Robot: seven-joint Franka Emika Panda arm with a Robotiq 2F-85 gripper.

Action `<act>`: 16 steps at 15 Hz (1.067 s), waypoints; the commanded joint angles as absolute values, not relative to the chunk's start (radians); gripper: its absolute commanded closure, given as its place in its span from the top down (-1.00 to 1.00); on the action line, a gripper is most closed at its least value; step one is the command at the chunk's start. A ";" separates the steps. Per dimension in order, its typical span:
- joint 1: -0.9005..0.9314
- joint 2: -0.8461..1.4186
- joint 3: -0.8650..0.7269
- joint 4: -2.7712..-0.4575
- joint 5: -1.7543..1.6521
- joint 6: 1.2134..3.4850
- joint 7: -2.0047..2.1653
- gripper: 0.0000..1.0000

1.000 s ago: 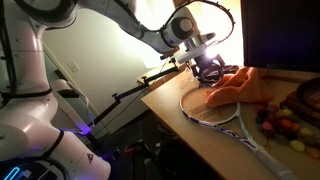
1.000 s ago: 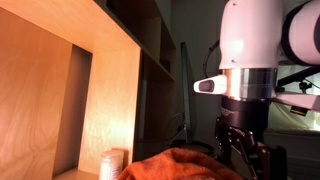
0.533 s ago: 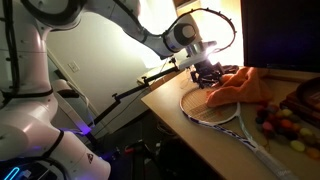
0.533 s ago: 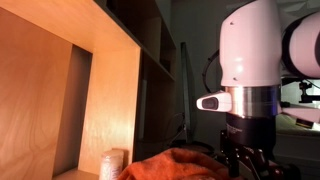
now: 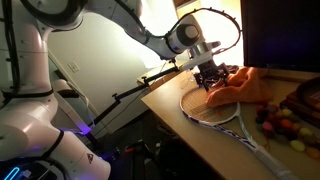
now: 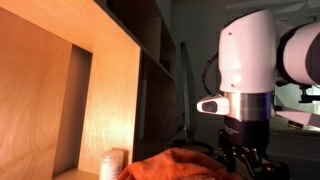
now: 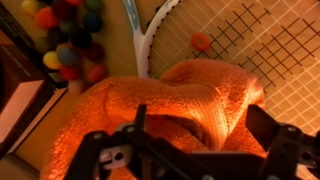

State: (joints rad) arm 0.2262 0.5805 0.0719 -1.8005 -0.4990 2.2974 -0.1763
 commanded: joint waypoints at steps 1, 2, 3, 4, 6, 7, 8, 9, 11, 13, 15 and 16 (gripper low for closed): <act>0.233 0.591 0.050 -1.775 -0.542 2.329 -0.188 1.00; 0.234 0.595 0.047 -1.766 -0.552 2.333 -0.185 1.00; 0.234 0.600 0.046 -1.757 -0.558 2.333 -0.188 1.00; 0.235 0.602 0.045 -1.754 -0.571 2.341 -0.192 1.00; 0.229 0.615 0.053 -1.737 -0.572 2.338 -0.205 1.00; 0.217 0.620 0.065 -1.736 -0.561 2.347 -0.231 1.00; 0.209 0.628 0.075 -1.731 -0.550 2.347 -0.262 1.00; 0.204 0.634 0.082 -1.727 -0.542 2.350 -0.290 1.00; 0.200 0.652 0.088 -1.712 -0.530 2.344 -0.334 1.00; 0.193 0.670 0.094 -1.693 -0.513 2.332 -0.377 1.00; 0.193 0.689 0.090 -1.669 -0.502 2.318 -0.410 1.00; 0.191 0.697 0.090 -1.657 -0.497 2.313 -0.422 1.00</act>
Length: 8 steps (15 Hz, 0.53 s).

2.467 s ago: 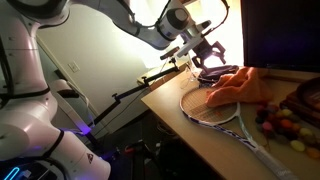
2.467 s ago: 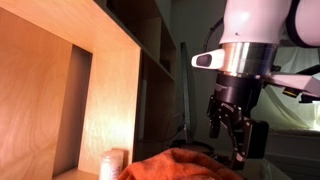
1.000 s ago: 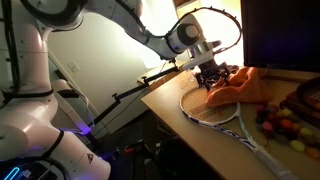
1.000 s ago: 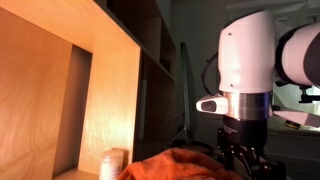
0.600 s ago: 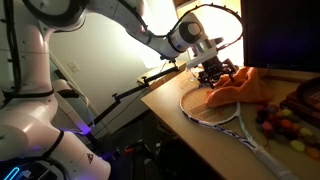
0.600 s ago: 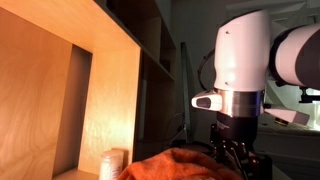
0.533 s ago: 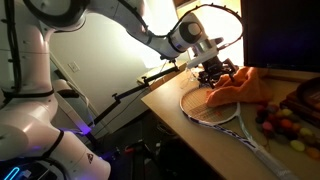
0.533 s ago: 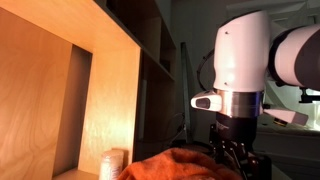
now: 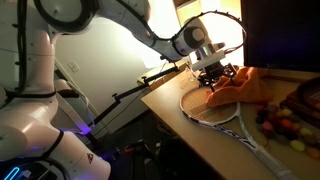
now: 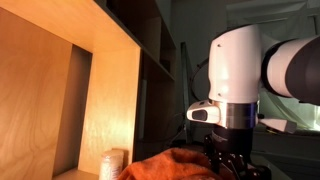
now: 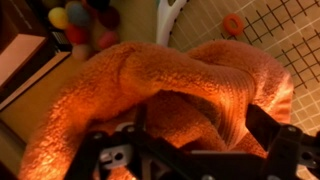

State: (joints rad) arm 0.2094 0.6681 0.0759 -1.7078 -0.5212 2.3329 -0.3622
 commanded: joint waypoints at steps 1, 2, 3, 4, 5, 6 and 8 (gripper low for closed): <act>0.187 0.705 0.091 -1.647 -0.492 2.312 -0.435 1.00; 0.184 0.711 0.090 -1.637 -0.490 2.314 -0.447 1.00; 0.179 0.717 0.092 -1.627 -0.483 2.315 -0.457 1.00; 0.177 0.720 0.093 -1.621 -0.476 2.316 -0.464 1.00; 0.175 0.725 0.092 -1.613 -0.476 2.317 -0.471 1.00; 0.177 0.728 0.090 -1.607 -0.473 2.315 -0.470 1.00; 0.181 0.729 0.080 -1.602 -0.479 2.340 -0.438 0.47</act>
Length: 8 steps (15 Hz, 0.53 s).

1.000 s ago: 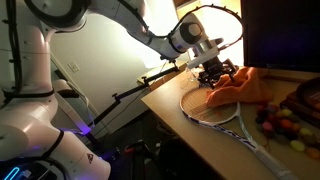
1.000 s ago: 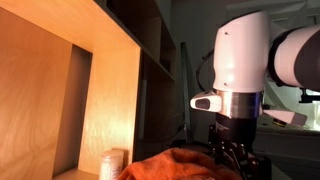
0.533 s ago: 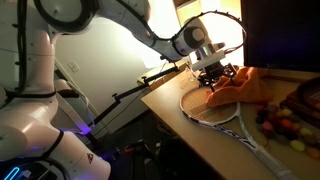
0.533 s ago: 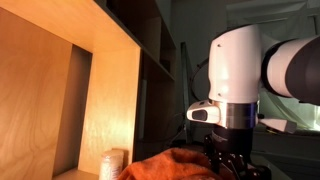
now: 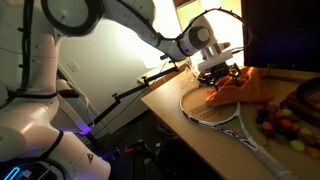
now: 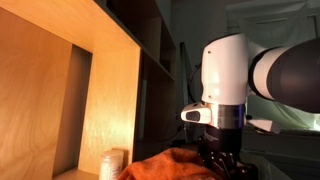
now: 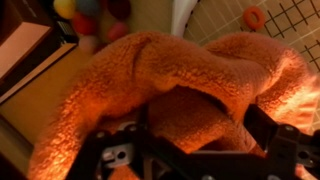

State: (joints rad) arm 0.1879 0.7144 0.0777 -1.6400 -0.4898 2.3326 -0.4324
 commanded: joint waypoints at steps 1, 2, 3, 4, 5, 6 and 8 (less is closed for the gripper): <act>0.183 0.726 0.077 -1.600 -0.483 2.343 -0.432 0.31; 0.192 0.730 0.069 -1.597 -0.495 2.349 -0.417 0.17; 0.193 0.728 0.068 -1.593 -0.492 2.347 -0.408 -0.01; 0.189 0.726 0.072 -1.592 -0.485 2.349 -0.409 -0.14; 0.190 0.724 0.070 -1.590 -0.489 2.353 -0.407 -0.33; 0.187 0.720 0.072 -1.589 -0.482 2.357 -0.403 -0.46; 0.185 0.710 0.073 -1.584 -0.479 2.367 -0.391 -0.76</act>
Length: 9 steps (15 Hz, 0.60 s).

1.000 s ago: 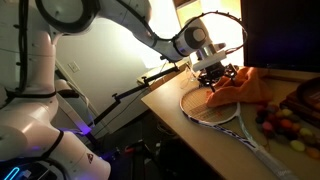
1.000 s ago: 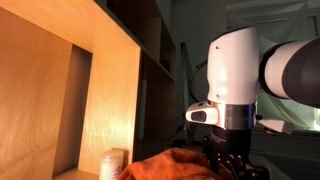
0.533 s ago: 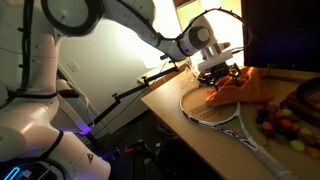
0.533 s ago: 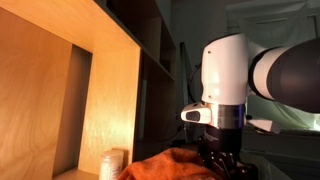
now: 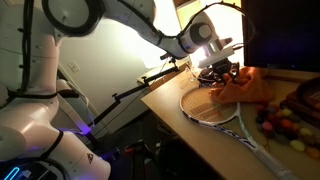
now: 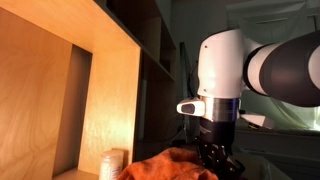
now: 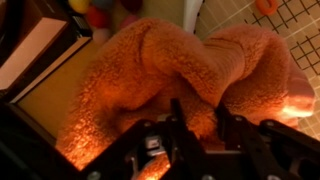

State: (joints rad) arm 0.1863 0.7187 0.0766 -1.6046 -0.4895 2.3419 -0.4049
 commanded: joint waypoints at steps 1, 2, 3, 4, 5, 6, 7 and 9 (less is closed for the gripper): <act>0.191 0.702 0.068 -1.581 -0.484 2.370 -0.379 -0.81; 0.197 0.690 0.065 -1.578 -0.491 2.376 -0.368 -0.85; 0.199 0.681 0.065 -1.573 -0.493 2.382 -0.362 -0.87; 0.210 0.670 0.057 -1.564 -0.506 2.380 -0.354 -0.81; 0.219 0.660 0.051 -1.552 -0.513 2.375 -0.343 -0.82; 0.229 0.651 0.044 -1.539 -0.525 2.369 -0.333 -0.85; 0.237 0.644 0.041 -1.521 -0.534 2.359 -0.334 -0.83; 0.258 0.639 0.030 -1.477 -0.553 2.337 -0.327 -0.82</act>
